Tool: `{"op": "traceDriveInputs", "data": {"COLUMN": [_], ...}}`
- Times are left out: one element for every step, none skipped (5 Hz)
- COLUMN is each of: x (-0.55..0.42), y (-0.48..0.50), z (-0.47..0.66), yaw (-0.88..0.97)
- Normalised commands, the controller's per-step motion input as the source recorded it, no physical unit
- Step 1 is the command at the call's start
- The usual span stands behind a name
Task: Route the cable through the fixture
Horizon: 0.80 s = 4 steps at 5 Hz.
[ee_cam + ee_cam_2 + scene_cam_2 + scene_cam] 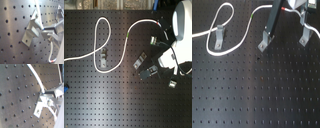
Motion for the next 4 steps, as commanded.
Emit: {"op": "traceDriveInputs", "data": {"x": [0.091, 0.239, 0.015, -0.024], "y": [-0.15, -0.432, -0.026, -0.014], "z": [0.0, -0.09, 0.0, 0.0], "yaw": [0.03, 0.0, 0.0, 0.0]}}
